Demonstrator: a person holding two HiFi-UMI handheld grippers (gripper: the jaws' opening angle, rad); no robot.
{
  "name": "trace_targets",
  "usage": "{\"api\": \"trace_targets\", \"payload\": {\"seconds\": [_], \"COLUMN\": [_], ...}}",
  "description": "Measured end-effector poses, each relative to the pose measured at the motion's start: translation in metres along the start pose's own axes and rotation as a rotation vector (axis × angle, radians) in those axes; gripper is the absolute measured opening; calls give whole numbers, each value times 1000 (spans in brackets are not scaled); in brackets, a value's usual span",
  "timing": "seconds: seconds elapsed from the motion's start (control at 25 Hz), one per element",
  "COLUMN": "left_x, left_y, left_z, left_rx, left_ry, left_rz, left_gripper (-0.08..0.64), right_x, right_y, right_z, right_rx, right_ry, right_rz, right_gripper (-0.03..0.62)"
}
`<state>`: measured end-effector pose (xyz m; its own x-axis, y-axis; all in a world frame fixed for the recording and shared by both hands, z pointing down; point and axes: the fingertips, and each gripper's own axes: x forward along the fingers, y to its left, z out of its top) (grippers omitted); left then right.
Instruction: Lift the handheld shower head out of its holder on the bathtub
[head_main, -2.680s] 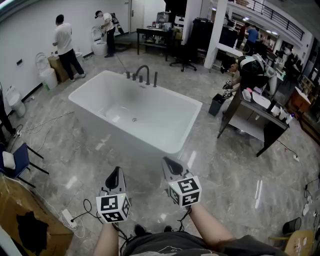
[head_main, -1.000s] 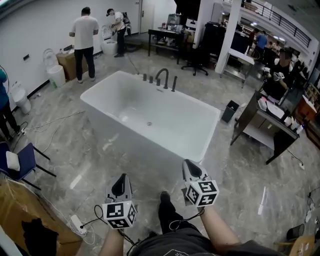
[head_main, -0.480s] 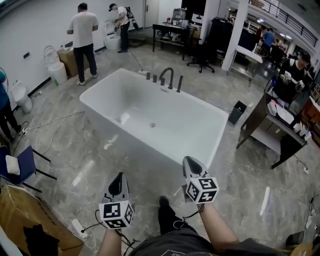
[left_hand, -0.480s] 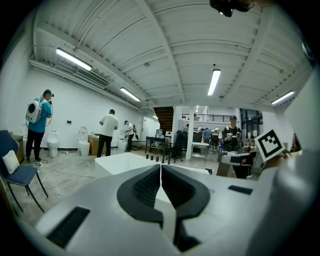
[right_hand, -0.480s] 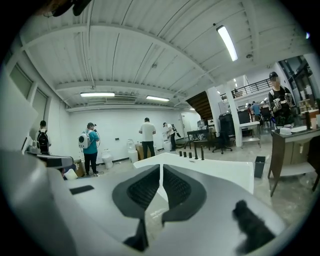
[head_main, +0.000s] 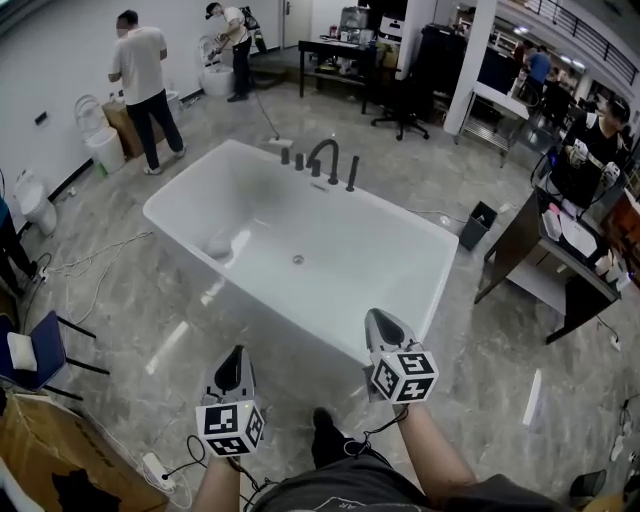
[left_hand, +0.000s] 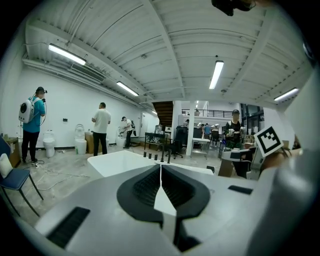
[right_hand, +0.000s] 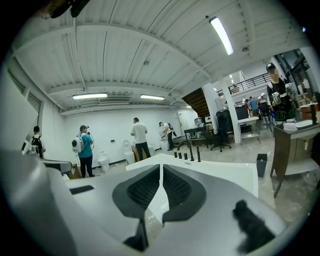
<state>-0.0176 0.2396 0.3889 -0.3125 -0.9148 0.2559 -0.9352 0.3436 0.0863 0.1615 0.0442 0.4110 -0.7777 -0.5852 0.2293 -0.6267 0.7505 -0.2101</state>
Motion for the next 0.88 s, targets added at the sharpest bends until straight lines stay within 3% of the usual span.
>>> {"api": "trace_targets", "payload": {"seconds": [0.44, 0.88], "left_x": [118, 199], "left_y": [-27, -44], "left_z": [12, 32], "left_rx": [43, 41], "left_ry": [49, 48], "left_rz": [-40, -134], "left_gripper": [20, 20], "right_x": [75, 118], "right_y": [-91, -137], "right_z": [15, 6], "right_rx": [41, 77], "right_ry": [17, 55], "right_rz": [-36, -78], "right_gripper": [32, 31]}}
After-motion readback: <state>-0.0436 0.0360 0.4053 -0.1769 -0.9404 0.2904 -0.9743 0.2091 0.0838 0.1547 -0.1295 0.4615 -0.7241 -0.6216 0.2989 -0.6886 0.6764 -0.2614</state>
